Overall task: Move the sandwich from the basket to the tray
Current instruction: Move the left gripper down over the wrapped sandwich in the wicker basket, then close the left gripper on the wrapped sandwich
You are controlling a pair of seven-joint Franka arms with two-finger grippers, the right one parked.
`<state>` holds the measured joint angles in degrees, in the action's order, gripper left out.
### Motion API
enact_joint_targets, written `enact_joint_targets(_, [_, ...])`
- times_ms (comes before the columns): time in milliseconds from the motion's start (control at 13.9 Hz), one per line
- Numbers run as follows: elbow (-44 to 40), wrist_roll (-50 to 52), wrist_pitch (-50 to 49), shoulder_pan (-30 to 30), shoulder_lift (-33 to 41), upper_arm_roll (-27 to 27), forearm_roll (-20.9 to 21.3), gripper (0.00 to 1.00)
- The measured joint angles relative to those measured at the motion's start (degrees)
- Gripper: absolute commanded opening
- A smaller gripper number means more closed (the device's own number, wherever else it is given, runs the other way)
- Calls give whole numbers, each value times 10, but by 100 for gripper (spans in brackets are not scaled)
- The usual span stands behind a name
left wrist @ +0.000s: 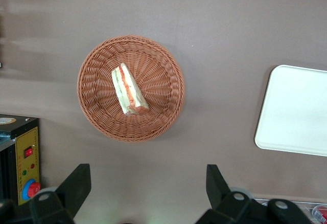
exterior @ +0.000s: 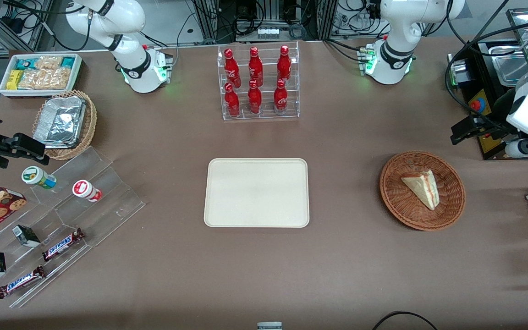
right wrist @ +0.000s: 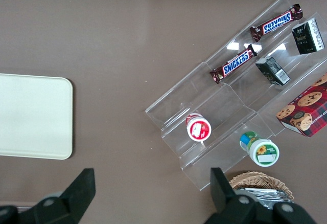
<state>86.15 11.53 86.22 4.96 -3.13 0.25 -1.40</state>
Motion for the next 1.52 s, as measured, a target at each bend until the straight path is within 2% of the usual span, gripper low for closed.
enact_joint_targets(289, [0, 3, -2, 0, -4, 0, 0, 100])
enact_joint_targets(722, [29, 87, 6, -1, -44, 1, 2, 100])
enact_joint_targets(1155, [128, 200, 133, -2, -65, 2, 16, 100])
enact_joint_targets(1299, [182, 240, 203, -5, -68, 3, 36, 100])
enact_joint_targets(1515, [272, 257, 323, -14, -75, 6, 41, 100])
